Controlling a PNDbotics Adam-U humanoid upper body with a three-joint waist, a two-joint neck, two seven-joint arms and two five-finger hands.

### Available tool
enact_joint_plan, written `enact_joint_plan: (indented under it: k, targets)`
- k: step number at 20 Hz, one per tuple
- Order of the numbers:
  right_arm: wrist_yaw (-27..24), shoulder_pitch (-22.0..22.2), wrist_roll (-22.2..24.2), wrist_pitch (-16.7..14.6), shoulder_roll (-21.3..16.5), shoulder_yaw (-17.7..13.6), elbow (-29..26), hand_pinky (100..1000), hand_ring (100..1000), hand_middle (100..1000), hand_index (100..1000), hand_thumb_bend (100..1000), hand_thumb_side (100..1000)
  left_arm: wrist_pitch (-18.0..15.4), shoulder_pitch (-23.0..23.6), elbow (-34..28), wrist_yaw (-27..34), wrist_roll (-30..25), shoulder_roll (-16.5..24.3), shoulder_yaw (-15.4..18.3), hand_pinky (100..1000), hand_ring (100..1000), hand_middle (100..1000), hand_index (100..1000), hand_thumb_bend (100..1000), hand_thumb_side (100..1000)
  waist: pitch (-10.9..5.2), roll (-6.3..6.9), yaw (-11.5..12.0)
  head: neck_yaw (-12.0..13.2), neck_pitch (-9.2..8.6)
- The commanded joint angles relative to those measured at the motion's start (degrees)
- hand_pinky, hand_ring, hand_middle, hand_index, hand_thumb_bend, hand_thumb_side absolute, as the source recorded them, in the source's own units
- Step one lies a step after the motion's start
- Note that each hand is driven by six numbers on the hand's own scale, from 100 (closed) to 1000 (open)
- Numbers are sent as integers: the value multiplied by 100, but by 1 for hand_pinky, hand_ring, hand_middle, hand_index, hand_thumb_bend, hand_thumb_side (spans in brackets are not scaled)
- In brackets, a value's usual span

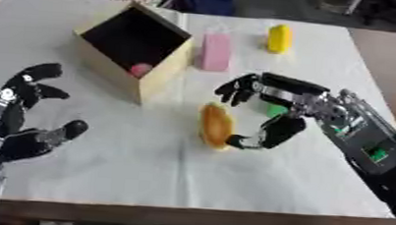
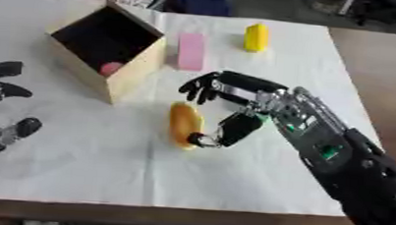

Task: Pick up objects on the table and place them in the box.

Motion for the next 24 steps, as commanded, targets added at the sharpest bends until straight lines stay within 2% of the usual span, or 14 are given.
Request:
enact_joint_plan:
  k: [1, 15, 24]
  targets:
    - [158, -151, 71, -69, -6, -1, 80, 780, 741, 751, 901, 408, 299, -7, -59, -132, 31, -26, 85, -18, 777, 640, 843, 805, 791, 358, -6, -24, 8, -20, 29]
    - [988, -337, 279, -343, 253, 5, 880, 778, 744, 758, 910, 409, 290, -10, -79, -131, 36, -46, 73, -29, 777, 642, 845, 806, 790, 358, -18, -29, 43, -35, 29]
    - [1502, -367, 268, -553, 323, -19, 1144, 792, 762, 780, 924, 423, 293, -11, -91, -130, 37, -57, 68, -34, 777, 643, 845, 807, 789, 360, -25, -32, 56, -61, 29]
